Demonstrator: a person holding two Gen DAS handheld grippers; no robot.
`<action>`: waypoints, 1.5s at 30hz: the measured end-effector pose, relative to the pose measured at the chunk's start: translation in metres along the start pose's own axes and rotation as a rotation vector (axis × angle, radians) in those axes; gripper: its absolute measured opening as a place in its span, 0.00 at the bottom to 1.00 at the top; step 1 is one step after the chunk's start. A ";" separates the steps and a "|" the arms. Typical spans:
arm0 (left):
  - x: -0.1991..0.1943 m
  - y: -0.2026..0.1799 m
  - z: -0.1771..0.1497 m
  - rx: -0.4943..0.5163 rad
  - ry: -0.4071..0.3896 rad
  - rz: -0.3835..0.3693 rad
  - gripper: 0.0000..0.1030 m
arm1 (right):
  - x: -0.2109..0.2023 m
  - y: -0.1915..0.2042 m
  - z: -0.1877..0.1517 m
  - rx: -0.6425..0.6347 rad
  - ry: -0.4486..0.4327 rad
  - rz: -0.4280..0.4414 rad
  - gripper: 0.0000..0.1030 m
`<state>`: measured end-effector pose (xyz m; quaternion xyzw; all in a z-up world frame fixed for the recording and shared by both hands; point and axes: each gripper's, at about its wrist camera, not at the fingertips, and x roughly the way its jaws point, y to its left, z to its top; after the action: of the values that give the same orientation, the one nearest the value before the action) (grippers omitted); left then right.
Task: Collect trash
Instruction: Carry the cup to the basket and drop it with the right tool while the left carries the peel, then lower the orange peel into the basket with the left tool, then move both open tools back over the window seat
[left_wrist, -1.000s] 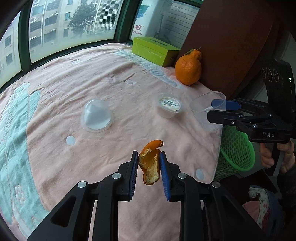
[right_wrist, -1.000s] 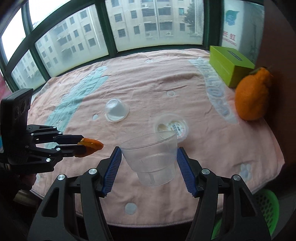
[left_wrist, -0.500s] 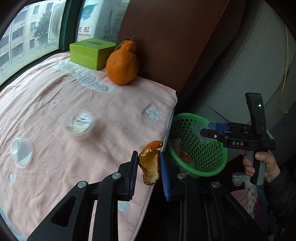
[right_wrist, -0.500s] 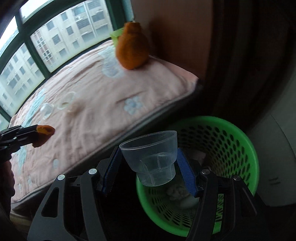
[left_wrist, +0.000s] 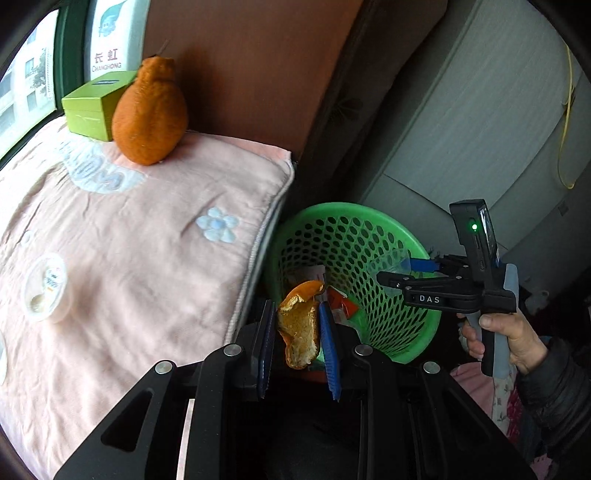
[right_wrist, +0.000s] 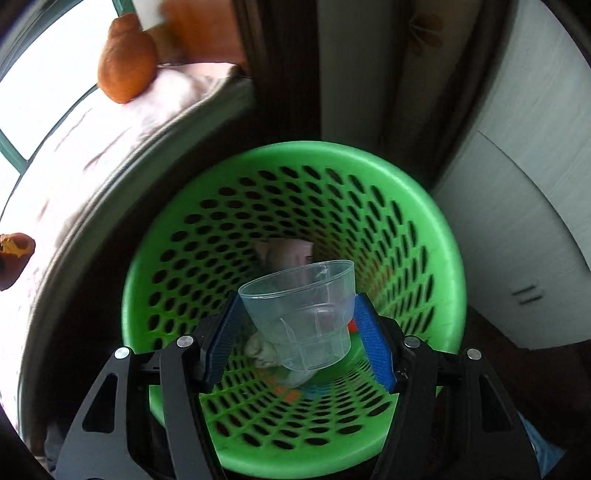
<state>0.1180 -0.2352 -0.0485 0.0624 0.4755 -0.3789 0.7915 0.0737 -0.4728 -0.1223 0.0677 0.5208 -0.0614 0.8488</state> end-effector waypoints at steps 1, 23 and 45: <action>0.004 -0.003 0.001 0.002 0.007 -0.002 0.23 | 0.000 -0.003 0.000 0.001 -0.008 -0.008 0.61; 0.093 -0.061 0.017 0.045 0.142 -0.056 0.23 | -0.086 -0.052 -0.009 0.109 -0.234 0.034 0.72; 0.007 -0.031 0.002 -0.015 -0.034 0.091 0.62 | -0.104 -0.007 -0.014 0.077 -0.270 0.160 0.79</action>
<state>0.1007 -0.2620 -0.0445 0.0716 0.4612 -0.3402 0.8164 0.0130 -0.4737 -0.0358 0.1327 0.3920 -0.0222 0.9101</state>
